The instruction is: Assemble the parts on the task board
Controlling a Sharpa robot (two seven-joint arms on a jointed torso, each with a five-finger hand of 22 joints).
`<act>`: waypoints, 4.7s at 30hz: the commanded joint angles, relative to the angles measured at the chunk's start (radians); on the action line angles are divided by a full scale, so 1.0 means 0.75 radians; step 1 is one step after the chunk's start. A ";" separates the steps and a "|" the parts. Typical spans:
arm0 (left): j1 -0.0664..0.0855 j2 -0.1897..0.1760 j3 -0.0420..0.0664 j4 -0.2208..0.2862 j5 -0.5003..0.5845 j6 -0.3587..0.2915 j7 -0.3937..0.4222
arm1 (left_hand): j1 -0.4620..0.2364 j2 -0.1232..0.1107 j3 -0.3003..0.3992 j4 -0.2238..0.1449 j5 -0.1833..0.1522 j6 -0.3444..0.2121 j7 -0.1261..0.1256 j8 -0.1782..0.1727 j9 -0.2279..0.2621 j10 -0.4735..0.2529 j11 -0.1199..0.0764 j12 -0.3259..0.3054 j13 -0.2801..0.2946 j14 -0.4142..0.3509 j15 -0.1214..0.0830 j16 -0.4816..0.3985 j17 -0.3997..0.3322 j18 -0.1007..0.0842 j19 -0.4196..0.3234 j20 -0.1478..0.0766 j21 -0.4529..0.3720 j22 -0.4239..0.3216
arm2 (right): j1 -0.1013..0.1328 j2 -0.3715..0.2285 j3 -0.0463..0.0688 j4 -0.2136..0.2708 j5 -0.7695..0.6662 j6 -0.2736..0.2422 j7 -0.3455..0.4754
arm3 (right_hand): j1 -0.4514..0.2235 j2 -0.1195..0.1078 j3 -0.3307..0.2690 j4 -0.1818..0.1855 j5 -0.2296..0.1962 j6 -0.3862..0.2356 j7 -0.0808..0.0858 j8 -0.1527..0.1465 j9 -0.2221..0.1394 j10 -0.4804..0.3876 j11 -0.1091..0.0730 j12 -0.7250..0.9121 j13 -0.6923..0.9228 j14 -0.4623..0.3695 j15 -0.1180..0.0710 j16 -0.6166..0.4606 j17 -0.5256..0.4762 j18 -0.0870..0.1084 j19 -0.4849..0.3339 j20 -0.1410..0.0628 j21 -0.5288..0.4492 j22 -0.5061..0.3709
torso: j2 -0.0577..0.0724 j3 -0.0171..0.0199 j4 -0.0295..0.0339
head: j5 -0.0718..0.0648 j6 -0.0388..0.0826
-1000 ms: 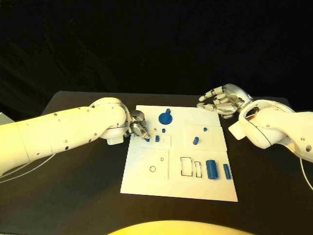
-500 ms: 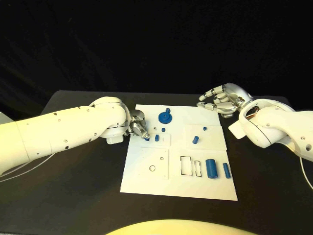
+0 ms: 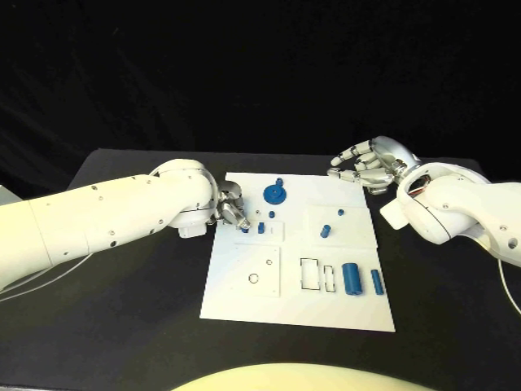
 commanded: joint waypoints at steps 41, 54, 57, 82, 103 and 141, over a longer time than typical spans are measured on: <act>-0.008 0.017 -0.016 -0.032 0.045 0.015 -0.010 | -0.173 0.012 -0.263 0.027 -0.035 0.071 -0.035 -0.045 -0.020 0.025 -0.011 0.013 0.027 0.132 -0.020 0.009 0.329 -0.027 0.011 -0.007 -0.010 -0.002 | -0.002 0.000 0.000 -0.004 -0.010 0.017 0.007 | -0.018 0.000 0.011 0.000 0.014 -0.010 0.002 0.008 0.002 0.000 -0.008 -0.002 0.099 0.066 -0.002 -0.008 0.067 0.020 0.008 -0.006 -0.010 0.037 | -0.002 -0.0017 0.0006 | -0.009 -0.007; -0.009 0.006 -0.012 -0.033 0.037 -0.036 -0.005 | -0.177 0.017 -0.435 0.149 -0.152 0.084 -0.034 -0.056 -0.023 0.032 -0.010 0.022 0.043 0.136 -0.020 0.015 0.343 -0.029 0.019 -0.008 -0.007 0.009 | -0.004 -0.001 0.000 -0.004 -0.010 0.015 0.009 | -0.023 0.000 0.011 0.001 0.014 -0.012 0.002 0.009 0.002 0.000 -0.007 -0.001 0.099 0.066 -0.002 -0.008 0.066 0.020 0.009 -0.006 -0.010 0.037 | -0.002 -0.0018 0.0008 | -0.016 -0.004; -0.008 0.001 -0.008 -0.029 0.065 -0.053 0.000 | -0.186 0.025 -0.456 0.150 -0.188 0.084 -0.034 -0.058 -0.024 0.030 -0.010 0.021 0.042 0.136 -0.020 0.015 0.342 -0.029 0.019 -0.008 -0.007 0.009 | -0.004 -0.001 0.000 -0.005 -0.009 0.016 0.009 | -0.029 0.002 0.010 0.002 0.014 -0.013 0.002 0.010 0.002 0.002 -0.007 0.000 0.100 0.068 -0.002 -0.006 0.071 0.019 0.011 -0.006 -0.007 0.040 | -0.003 -0.0015 0.0000 | -0.019 -0.004; -0.001 -0.066 0.066 0.076 0.180 -0.326 0.277 | 0.015 0.056 -0.574 0.148 -0.270 -0.218 0.106 -0.233 -0.134 -0.359 0.116 -0.244 -0.307 -0.060 0.087 -0.233 -0.085 0.073 -0.364 0.077 -0.315 -0.483 | -0.007 -0.002 0.000 -0.007 -0.011 0.011 0.011 | -0.035 0.004 0.009 0.004 0.014 -0.014 0.003 0.010 0.001 -0.001 -0.007 -0.002 0.097 0.068 -0.002 -0.007 0.069 0.020 0.010 -0.006 -0.009 0.038 | -0.002 0.0009 0.0005 | -0.029 0.013; -0.041 0.059 -0.014 -0.057 -0.265 -0.603 0.738 | 0.553 -0.003 -0.586 0.105 -0.275 -0.391 0.147 -0.270 -0.520 -0.849 0.242 -0.658 -0.769 -0.669 0.206 -0.884 -0.924 0.130 -0.614 0.191 -0.928 -1.025 | -0.007 -0.004 0.000 -0.008 -0.011 -0.008 0.010 | -0.037 0.007 0.012 0.000 0.020 -0.016 0.002 0.011 0.001 -0.002 -0.008 -0.003 0.096 0.065 -0.002 -0.012 0.061 0.021 0.009 -0.006 -0.014 0.035 | 0.000 -0.0020 0.0009 | -0.044 0.029; -0.063 0.163 -0.030 -0.188 -0.416 -0.353 0.594 | 0.576 -0.001 -0.543 0.131 -0.279 -0.119 0.138 -0.367 -0.716 -0.624 0.193 -0.621 -0.897 -0.466 0.161 -0.371 -0.806 0.115 -0.521 0.158 -0.539 -0.686 | -0.007 0.009 0.000 -0.014 -0.010 -0.043 0.027 | -0.034 0.006 0.016 -0.002 0.031 -0.021 0.003 0.012 0.000 -0.032 -0.007 -0.034 0.067 0.058 -0.002 -0.027 0.036 0.029 -0.006 -0.006 -0.054 0.005 | -0.001 -0.0014 0.0004 | -0.046 0.020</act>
